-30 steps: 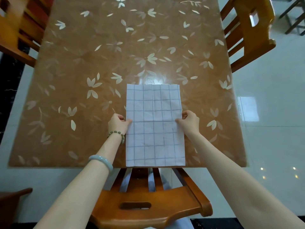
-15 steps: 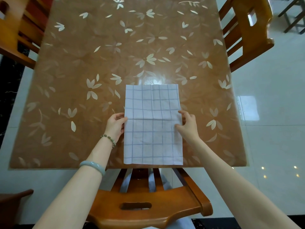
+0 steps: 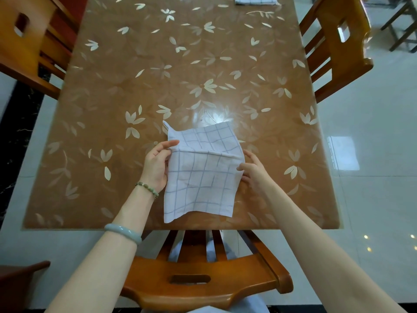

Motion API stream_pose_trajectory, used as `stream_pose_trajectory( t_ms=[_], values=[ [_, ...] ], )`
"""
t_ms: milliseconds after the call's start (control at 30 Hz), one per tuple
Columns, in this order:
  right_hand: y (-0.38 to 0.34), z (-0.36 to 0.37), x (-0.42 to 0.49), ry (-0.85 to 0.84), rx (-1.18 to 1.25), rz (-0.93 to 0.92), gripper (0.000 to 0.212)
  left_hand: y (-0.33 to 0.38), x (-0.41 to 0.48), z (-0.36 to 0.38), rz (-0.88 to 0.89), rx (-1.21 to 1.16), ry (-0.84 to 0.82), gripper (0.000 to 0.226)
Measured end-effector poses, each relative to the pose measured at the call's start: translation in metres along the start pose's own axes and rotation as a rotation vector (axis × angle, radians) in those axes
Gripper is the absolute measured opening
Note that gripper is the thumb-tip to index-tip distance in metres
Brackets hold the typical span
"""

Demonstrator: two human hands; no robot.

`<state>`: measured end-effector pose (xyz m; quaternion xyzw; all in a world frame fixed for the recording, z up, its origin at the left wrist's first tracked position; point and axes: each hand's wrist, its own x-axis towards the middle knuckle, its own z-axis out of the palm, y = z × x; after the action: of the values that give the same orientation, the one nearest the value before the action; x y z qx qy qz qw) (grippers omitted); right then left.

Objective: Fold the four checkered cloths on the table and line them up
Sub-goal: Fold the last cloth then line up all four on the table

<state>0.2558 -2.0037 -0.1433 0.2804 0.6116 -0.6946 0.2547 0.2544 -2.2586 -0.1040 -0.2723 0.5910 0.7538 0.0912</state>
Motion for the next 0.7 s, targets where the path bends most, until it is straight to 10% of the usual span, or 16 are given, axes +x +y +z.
stream_pose_trajectory(
  t_ms=[333,700],
  values=[
    [-0.013,0.004,-0.011,-0.055,0.174,-0.126,0.056,0.018,-0.007,-0.01,0.031,0.099,0.046,0.032],
    [-0.038,0.002,-0.029,-0.102,-0.335,-0.36,0.039,0.024,-0.011,-0.042,0.144,0.42,0.047,0.016]
  ],
)
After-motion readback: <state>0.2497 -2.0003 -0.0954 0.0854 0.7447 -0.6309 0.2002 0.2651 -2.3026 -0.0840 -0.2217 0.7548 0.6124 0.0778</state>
